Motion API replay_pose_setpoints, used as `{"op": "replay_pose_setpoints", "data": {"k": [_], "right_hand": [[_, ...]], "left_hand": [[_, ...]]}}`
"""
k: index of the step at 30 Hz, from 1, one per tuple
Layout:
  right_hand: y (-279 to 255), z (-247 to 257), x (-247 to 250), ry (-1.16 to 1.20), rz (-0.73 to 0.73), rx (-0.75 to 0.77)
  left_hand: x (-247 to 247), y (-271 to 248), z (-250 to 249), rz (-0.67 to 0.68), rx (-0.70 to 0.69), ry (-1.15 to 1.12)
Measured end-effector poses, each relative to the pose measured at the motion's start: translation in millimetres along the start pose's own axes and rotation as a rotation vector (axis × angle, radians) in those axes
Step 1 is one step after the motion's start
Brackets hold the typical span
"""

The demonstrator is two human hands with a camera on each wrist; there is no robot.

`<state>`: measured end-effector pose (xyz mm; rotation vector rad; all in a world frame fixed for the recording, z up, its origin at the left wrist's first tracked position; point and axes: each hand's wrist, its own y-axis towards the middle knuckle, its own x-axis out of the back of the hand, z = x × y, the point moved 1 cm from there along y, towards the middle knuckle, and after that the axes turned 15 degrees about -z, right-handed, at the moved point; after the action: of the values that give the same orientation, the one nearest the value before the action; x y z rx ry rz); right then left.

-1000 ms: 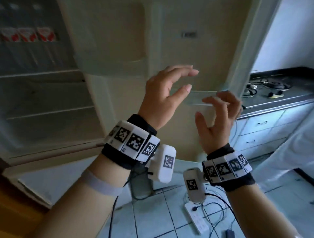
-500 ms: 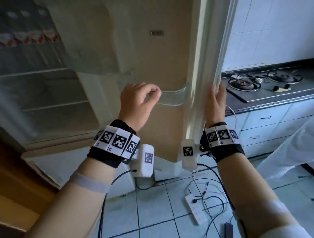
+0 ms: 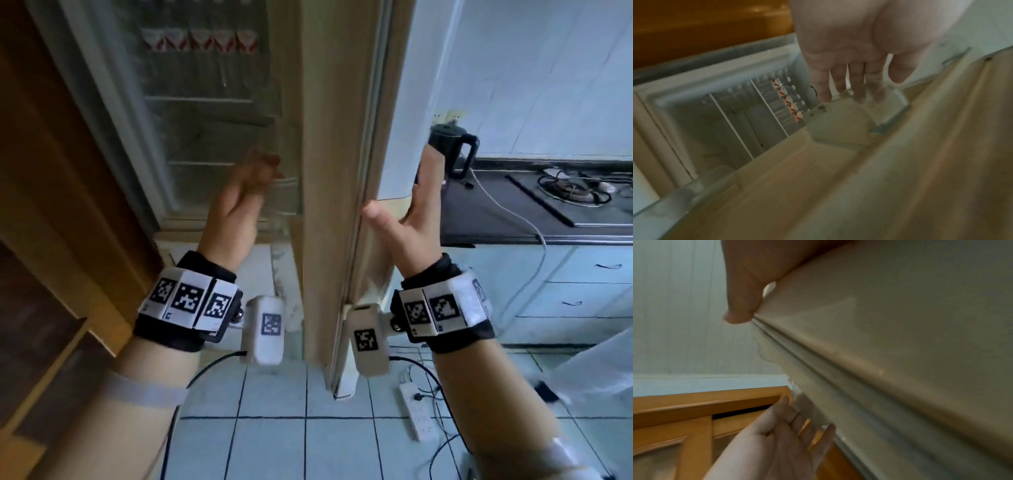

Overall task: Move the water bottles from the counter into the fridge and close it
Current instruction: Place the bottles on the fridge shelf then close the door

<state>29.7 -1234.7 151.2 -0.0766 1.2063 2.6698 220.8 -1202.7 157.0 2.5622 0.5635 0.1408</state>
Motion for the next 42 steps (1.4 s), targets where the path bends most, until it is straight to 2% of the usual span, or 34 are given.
{"op": "replay_pose_setpoints", "data": {"k": [5, 11, 15, 19, 23, 28, 30, 32, 36, 42], "right_hand": [[-42.0, 23.3, -108.6, -0.014, -0.007, 0.037], [-61.9, 21.4, -219.0, -0.053, 0.226, 0.099], [-48.7, 3.9, -287.4, -0.080, 0.343, 0.226], [-5.6, -34.2, -353.2, -0.227, 0.268, 0.444], [15.5, -63.8, -403.1, -0.372, 0.175, 0.532], [44.4, -106.4, -467.4, -0.552, 0.118, 0.667], [60.0, -122.9, -481.7, -0.633, 0.178, 0.708], [73.5, -141.2, -493.5, -0.708, 0.308, 0.712], [94.8, -169.8, -517.5, -0.862, 0.516, 0.625], [121.1, -195.7, -548.9, -1.065, 0.611, 0.518]], "left_hand": [[94.3, -5.3, -6.9, -0.058, 0.097, -0.008], [172.2, 2.1, 18.4, -0.074, 0.223, 0.007], [216.0, 46.8, 46.4, -0.180, 0.269, 0.066], [247.6, 113.6, 86.2, -0.280, 0.297, 0.202], [262.8, 152.0, 120.5, -0.302, 0.316, 0.169], [285.9, 226.2, 158.7, -0.322, 0.311, 0.141], [285.7, 258.2, 172.5, -0.336, 0.297, 0.158], [283.0, 289.6, 191.2, -0.373, 0.298, 0.137], [273.3, 347.5, 228.3, -0.419, 0.285, 0.127], [261.5, 413.6, 267.5, -0.402, 0.305, 0.215]]}}
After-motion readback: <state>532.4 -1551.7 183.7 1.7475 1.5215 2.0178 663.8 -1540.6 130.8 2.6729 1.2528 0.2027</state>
